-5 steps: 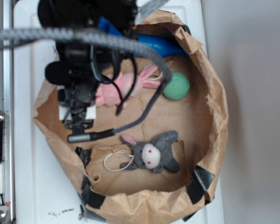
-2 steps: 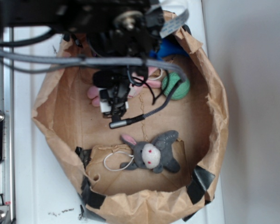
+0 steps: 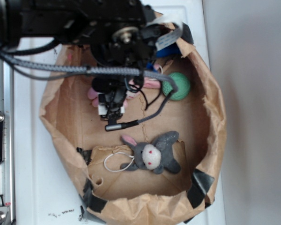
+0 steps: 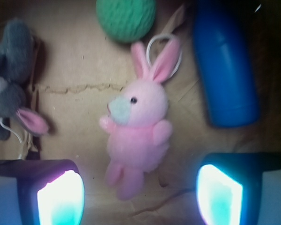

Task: Grab the pink bunny.

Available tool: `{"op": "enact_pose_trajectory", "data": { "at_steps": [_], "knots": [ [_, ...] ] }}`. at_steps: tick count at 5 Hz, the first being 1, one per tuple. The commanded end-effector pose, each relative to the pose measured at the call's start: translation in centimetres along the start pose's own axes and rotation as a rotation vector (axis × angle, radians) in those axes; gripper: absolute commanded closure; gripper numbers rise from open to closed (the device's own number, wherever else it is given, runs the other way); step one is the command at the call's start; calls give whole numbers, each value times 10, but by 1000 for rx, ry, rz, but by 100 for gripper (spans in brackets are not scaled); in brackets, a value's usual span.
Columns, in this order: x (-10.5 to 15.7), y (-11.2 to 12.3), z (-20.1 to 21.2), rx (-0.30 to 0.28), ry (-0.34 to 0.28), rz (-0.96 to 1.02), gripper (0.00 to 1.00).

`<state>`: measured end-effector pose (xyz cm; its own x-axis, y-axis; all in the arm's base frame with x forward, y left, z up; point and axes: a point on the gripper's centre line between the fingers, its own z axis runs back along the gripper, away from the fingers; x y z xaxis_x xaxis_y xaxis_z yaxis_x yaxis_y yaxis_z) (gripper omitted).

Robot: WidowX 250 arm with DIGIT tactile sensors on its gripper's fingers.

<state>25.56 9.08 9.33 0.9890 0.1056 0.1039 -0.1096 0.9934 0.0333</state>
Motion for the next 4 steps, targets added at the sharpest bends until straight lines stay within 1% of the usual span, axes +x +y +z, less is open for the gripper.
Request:
{"op": "enact_pose_trajectory", "data": {
  "at_steps": [1, 2, 3, 4],
  "knots": [
    [-8, 41, -8, 24, -41, 56, 0],
    [0, 43, -20, 43, -25, 63, 0],
    [16, 37, -22, -31, -55, 64, 0],
    [29, 17, -36, -62, -88, 40, 0]
  ]
}}
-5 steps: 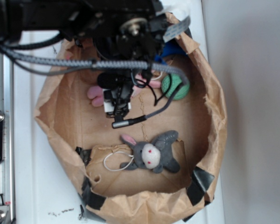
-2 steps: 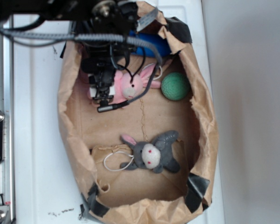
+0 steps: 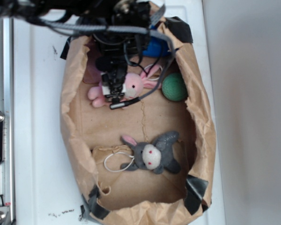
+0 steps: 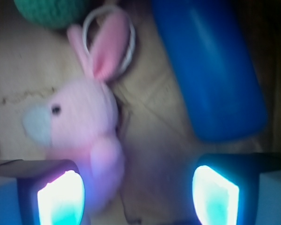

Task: Grab the pink bunny.

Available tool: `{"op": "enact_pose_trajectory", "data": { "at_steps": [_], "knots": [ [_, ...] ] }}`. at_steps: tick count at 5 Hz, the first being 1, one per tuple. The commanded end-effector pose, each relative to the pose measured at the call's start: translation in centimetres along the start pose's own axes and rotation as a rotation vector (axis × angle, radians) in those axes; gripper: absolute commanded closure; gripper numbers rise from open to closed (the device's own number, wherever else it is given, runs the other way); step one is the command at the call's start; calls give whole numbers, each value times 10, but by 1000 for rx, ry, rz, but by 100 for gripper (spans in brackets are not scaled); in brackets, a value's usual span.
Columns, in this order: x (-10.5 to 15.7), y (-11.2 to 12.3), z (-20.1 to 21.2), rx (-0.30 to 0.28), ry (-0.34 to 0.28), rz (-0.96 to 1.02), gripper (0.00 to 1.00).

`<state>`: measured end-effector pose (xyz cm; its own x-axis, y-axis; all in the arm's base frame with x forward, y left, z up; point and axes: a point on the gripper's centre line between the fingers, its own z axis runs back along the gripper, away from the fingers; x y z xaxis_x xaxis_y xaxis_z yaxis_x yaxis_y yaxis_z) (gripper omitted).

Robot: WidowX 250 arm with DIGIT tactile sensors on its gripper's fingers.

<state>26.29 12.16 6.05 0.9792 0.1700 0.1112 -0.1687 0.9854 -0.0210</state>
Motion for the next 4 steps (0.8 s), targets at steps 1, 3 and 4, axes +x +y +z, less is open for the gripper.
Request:
{"op": "enact_pose_trajectory", "data": {
  "at_steps": [1, 3, 4],
  "knots": [
    [29, -21, -19, 26, -88, -29, 0],
    [34, -17, -39, 31, -38, 2, 0],
    [29, -22, -36, -15, -13, -15, 0]
  ]
}}
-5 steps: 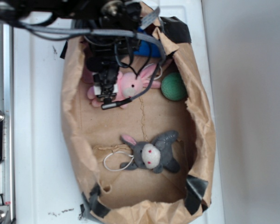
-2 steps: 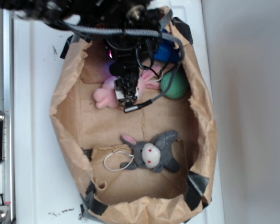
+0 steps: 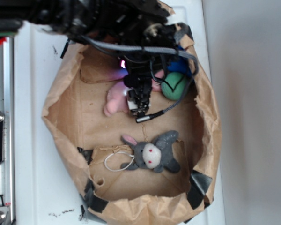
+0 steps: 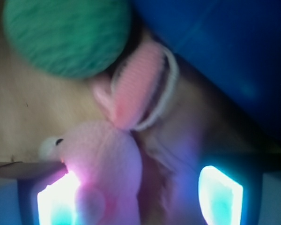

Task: Grab the pink bunny.

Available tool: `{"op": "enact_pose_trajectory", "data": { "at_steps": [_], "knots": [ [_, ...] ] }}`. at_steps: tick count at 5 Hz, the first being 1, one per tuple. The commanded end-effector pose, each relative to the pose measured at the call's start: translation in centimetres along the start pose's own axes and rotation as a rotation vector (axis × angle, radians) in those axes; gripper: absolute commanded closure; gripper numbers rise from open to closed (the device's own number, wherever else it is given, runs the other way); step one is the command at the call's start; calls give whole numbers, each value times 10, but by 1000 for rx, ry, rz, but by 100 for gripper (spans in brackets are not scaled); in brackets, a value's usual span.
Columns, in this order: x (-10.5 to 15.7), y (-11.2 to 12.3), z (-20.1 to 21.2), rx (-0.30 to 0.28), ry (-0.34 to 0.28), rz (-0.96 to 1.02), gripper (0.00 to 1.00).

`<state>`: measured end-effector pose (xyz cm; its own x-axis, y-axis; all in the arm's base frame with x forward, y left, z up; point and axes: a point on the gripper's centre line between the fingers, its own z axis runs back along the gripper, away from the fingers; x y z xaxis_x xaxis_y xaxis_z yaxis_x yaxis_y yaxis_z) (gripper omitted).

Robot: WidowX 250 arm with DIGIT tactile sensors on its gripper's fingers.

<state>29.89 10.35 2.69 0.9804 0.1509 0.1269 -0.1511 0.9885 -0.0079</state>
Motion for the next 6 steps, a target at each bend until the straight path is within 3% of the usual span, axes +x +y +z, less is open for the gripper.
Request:
{"op": "enact_pose_trajectory", "data": {
  "at_steps": [1, 3, 5, 6],
  "knots": [
    [-4, 0, 22, -64, -9, -4, 0],
    [-5, -3, 34, -98, -4, -8, 0],
    [-7, -19, 13, -99, 12, -33, 0],
    [-9, -22, 1, -74, 27, -3, 100]
  ]
}}
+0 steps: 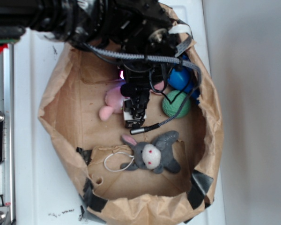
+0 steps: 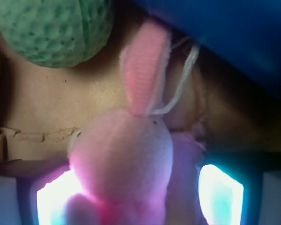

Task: Grab the pink bunny.

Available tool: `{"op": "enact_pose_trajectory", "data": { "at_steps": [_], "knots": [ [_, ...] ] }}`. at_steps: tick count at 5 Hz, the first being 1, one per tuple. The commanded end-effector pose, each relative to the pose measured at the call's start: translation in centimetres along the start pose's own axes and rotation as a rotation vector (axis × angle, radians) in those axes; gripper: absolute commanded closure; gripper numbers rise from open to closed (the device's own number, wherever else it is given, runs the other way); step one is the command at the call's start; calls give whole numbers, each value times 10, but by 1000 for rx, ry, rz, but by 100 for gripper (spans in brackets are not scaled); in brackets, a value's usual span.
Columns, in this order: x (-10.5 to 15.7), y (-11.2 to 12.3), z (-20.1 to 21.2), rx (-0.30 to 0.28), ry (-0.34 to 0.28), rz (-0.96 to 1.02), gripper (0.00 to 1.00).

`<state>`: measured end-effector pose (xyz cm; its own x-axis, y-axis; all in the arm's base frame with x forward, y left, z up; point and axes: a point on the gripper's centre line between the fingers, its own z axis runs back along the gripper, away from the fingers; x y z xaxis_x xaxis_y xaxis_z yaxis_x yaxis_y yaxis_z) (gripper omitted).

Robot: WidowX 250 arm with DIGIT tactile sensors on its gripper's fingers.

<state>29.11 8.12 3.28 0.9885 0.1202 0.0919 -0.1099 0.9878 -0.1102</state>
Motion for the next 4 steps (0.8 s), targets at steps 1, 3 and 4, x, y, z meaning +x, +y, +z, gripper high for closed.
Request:
{"op": "enact_pose_trajectory", "data": {
  "at_steps": [1, 3, 4],
  "knots": [
    [-2, 4, -11, 41, -11, 35, 100],
    [-6, 8, 7, -4, 6, 28, 100],
    [-13, -4, 50, -68, 4, -9, 100]
  ]
}}
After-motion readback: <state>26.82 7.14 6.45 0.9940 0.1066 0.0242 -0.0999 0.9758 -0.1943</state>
